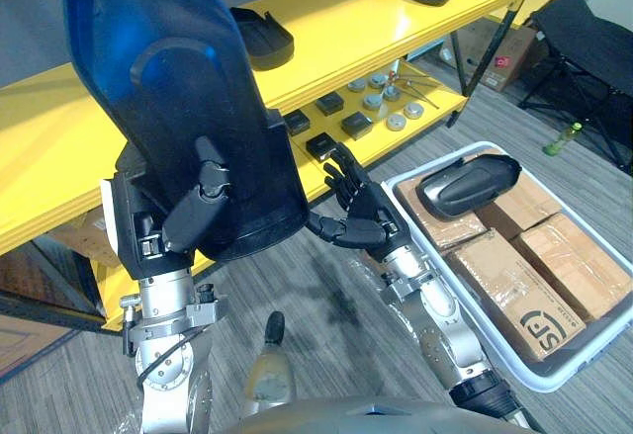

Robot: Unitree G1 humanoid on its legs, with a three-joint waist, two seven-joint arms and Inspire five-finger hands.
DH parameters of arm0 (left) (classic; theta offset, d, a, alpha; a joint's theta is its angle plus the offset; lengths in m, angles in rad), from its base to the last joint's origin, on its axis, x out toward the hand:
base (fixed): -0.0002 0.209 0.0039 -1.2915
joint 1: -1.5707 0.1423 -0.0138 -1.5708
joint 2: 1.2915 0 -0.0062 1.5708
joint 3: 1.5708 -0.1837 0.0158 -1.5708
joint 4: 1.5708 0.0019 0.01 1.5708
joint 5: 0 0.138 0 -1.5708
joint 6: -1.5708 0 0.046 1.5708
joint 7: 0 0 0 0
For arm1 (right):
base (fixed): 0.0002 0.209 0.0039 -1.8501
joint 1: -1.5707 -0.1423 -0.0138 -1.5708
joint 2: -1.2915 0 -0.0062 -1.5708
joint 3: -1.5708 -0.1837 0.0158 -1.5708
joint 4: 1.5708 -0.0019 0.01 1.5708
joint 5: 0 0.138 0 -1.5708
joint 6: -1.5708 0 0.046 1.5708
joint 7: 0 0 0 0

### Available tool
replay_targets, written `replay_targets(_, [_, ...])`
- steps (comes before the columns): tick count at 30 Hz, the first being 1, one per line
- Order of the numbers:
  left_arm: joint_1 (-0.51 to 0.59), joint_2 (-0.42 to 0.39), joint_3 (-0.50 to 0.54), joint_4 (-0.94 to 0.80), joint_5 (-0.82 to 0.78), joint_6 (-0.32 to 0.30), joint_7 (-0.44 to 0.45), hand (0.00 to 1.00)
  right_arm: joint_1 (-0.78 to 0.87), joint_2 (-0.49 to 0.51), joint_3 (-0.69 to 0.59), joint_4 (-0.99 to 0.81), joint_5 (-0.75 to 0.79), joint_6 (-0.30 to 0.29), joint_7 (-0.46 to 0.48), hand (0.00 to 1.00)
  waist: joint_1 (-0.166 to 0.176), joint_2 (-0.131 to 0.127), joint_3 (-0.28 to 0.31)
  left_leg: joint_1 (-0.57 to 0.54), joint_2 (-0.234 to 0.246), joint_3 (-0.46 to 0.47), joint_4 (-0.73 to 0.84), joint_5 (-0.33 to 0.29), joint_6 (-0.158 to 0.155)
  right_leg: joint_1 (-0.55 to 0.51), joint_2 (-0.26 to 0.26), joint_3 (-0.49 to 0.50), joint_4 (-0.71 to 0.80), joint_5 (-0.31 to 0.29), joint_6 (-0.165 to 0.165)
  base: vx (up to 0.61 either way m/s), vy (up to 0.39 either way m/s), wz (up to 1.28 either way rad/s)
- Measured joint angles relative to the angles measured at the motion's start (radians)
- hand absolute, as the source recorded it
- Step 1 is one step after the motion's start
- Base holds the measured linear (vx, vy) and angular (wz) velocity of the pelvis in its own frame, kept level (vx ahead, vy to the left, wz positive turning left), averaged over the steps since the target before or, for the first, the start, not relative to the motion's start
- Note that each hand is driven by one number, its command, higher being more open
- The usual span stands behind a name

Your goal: Walk over and take three plastic housings, then place them on the shelf

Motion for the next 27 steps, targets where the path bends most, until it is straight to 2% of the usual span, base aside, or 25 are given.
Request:
replay_targets(4, [-0.001,-0.001,0.025,0.001,0.007,-0.008,0.021,0.00,-0.024,0.003,0.031,0.000,-0.002,-0.026,-0.010,1.00,0.032,0.000,0.031,-0.078,-0.012,-0.020,0.251,-0.145,-0.002,0.029,-0.024,-0.003,0.050,-0.049,0.004,-0.02,0.044,0.07])
replay_targets(5, [-0.002,-0.001,0.043,-0.002,0.008,-0.016,0.019,0.00,-0.026,0.011,0.036,0.000,-0.002,-0.041,-0.019,1.00,0.046,-0.001,0.034,-0.112,-0.017,-0.024,0.352,-0.206,0.005,0.041,-0.035,-0.003,0.069,-0.068,0.010,0.03,0.139,0.05])
replay_targets(7, [-0.005,-0.001,0.061,-0.003,0.008,-0.019,0.015,0.00,-0.029,0.023,0.045,0.000,-0.008,-0.047,-0.027,1.00,0.058,-0.006,0.036,-0.143,-0.028,-0.023,0.449,-0.269,0.026,0.055,-0.051,0.000,0.078,-0.085,0.009,0.10,0.207,0.11])
replay_targets(8, [-0.005,0.004,0.086,-0.007,0.007,-0.021,0.005,0.00,-0.028,0.040,0.044,0.000,-0.014,-0.058,-0.031,1.00,0.065,-0.018,0.035,-0.173,-0.042,0.006,0.564,-0.339,0.073,0.084,-0.070,-0.002,0.068,-0.096,-0.005,0.16,0.250,0.17])
replay_targets(9, [-0.005,0.014,0.096,-0.007,0.007,-0.021,-0.003,0.00,-0.023,0.047,0.044,0.000,-0.014,-0.068,-0.036,1.00,0.071,-0.025,0.031,-0.173,-0.054,0.041,0.613,-0.391,0.105,0.113,-0.079,-0.006,0.064,-0.097,-0.036,0.19,0.245,0.16])
replay_targets(10, [-0.006,0.015,0.103,-0.006,0.007,-0.022,-0.009,0.00,-0.020,0.048,0.044,-0.001,-0.015,-0.078,-0.039,1.00,0.071,-0.027,0.026,-0.168,-0.058,0.046,0.622,-0.426,0.090,0.117,-0.083,0.008,0.098,-0.082,-0.084,0.21,0.183,0.32])
replay_targets(11, [-0.014,0.018,0.108,-0.001,0.008,-0.022,-0.012,0.00,-0.019,0.048,0.043,-0.001,-0.014,-0.094,-0.044,1.00,0.061,-0.029,0.022,-0.168,-0.081,0.039,0.638,-0.448,0.090,0.077,-0.110,0.060,0.197,-0.033,-0.159,0.27,0.288,0.57])
replay_targets(12, [-0.016,0.034,0.112,0.000,0.009,-0.022,-0.011,0.00,-0.019,0.048,0.042,-0.001,-0.015,-0.109,-0.050,1.00,0.046,-0.049,0.006,-0.157,-0.118,0.032,0.609,-0.465,0.110,-0.007,-0.145,0.142,0.319,0.081,-0.212,0.35,0.364,0.65])
replay_targets(13, [-0.021,0.054,0.120,-0.002,0.012,-0.022,-0.003,0.00,-0.025,0.054,0.041,-0.001,-0.020,-0.121,-0.052,1.00,0.045,-0.051,0.003,-0.141,-0.130,0.027,0.574,-0.469,0.119,-0.064,-0.148,0.209,0.388,0.153,-0.191,0.37,0.302,0.57])
replay_targets(14, [-0.044,0.077,0.128,-0.001,0.012,-0.020,0.031,0.00,-0.048,0.061,0.037,-0.001,-0.022,-0.140,-0.062,1.00,0.039,-0.051,0.003,-0.102,-0.136,-0.015,0.522,-0.449,0.160,-0.142,-0.107,0.257,0.504,0.074,-0.149,0.41,0.217,0.31])
replay_targets(15, [-0.055,0.074,0.137,-0.001,0.010,-0.020,0.049,0.00,-0.067,0.066,0.035,0.000,-0.029,-0.141,-0.072,1.00,0.035,-0.046,0.006,-0.065,-0.136,-0.025,0.490,-0.442,0.159,-0.169,-0.073,0.259,0.522,0.023,-0.144,0.35,0.140,0.23])
replay_targets(16, [-0.062,0.073,0.141,0.000,0.009,-0.020,0.059,0.00,-0.078,0.068,0.031,-0.001,-0.045,-0.145,-0.081,1.00,0.034,-0.045,0.006,-0.035,-0.137,-0.027,0.464,-0.434,0.150,-0.182,-0.048,0.259,0.505,0.000,-0.148,0.34,0.157,0.16])
replay_targets(17, [-0.079,0.074,0.146,0.002,0.008,-0.020,0.071,0.00,-0.102,0.067,0.011,-0.001,-0.067,-0.155,-0.097,1.00,0.028,-0.043,0.006,0.016,-0.146,-0.040,0.411,-0.418,0.141,-0.207,0.009,0.266,0.434,-0.029,-0.151,0.27,0.101,0.27])
replay_targets(18, [-0.094,0.075,0.145,0.007,0.008,-0.020,0.071,0.00,-0.112,0.065,-0.006,-0.005,-0.082,-0.163,-0.107,1.00,0.023,-0.040,0.004,0.034,-0.152,-0.055,0.389,-0.412,0.140,-0.221,0.039,0.280,0.385,-0.038,-0.149,0.33,0.090,0.76])
replay_targets(19, [-0.128,0.077,0.135,0.015,0.008,-0.021,0.069,0.00,-0.125,0.053,-0.043,-0.033,-0.097,-0.177,-0.134,1.00,0.005,-0.032,0.001,0.051,-0.174,-0.099,0.363,-0.407,0.139,-0.257,0.098,0.344,0.285,-0.040,-0.147,0.38,0.038,1.61])
replay_targets(20, [-0.159,0.079,0.107,0.041,0.008,-0.033,0.064,0.00,-0.135,0.033,-0.110,-0.076,-0.095,-0.180,-0.153,1.00,-0.027,-0.037,-0.004,0.074,-0.214,-0.164,0.346,-0.404,0.137,-0.299,0.138,0.478,0.190,-0.022,-0.117,0.45,-0.025,2.01])
replay_targets(21, [-0.163,0.080,0.096,0.065,0.008,-0.033,0.063,0.00,-0.137,0.021,-0.154,-0.092,-0.092,-0.180,-0.160,1.00,-0.035,-0.034,-0.004,0.108,-0.234,-0.195,0.326,-0.403,0.135,-0.303,0.140,0.520,0.144,-0.005,-0.091,0.48,-0.115,1.81])
replay_targets(22, [-0.162,0.080,0.097,0.079,0.007,-0.033,0.060,0.00,-0.142,0.010,-0.179,-0.096,-0.083,-0.180,-0.159,1.00,-0.034,-0.036,-0.007,0.130,-0.242,-0.205,0.316,-0.406,0.130,-0.298,0.136,0.513,0.095,0.018,-0.082,0.56,-0.315,1.56])
replay_targets(23, [-0.159,0.079,0.115,0.087,-0.004,-0.034,0.060,0.00,-0.167,-0.013,-0.219,-0.096,-0.048,-0.180,-0.155,1.00,-0.035,-0.057,-0.029,0.131,-0.253,-0.213,0.335,-0.445,0.083,-0.286,0.132,0.482,-0.043,0.188,-0.095,0.54,-0.333,1.10])
replay_targets(24, [-0.148,0.064,0.115,0.090,-0.016,-0.028,0.060,0.00,-0.178,-0.031,-0.234,-0.093,-0.046,-0.179,-0.152,1.00,-0.023,-0.023,-0.033,0.129,-0.213,-0.206,0.349,-0.458,0.060,-0.248,0.163,0.454,-0.096,0.205,-0.114,0.49,-0.339,0.85])
replay_targets(25, [-0.139,0.064,0.116,0.090,-0.021,-0.028,0.058,0.00,-0.183,-0.043,-0.239,-0.094,-0.043,-0.179,-0.142,1.00,-0.024,-0.010,-0.042,0.130,-0.186,-0.187,0.345,-0.466,0.047,-0.221,0.184,0.438,-0.137,0.211,-0.120,0.27,-0.175,0.28])
replay_targets(27, [-0.143,0.059,0.114,0.090,-0.027,-0.028,0.026,0.00,-0.181,-0.074,-0.275,-0.103,-0.040,-0.179,-0.119,1.00,-0.042,0.007,-0.052,0.141,-0.132,-0.088,0.304,-0.460,0.043,-0.173,0.210,0.395,-0.196,0.220,-0.134,0.21,-0.158,0.39])
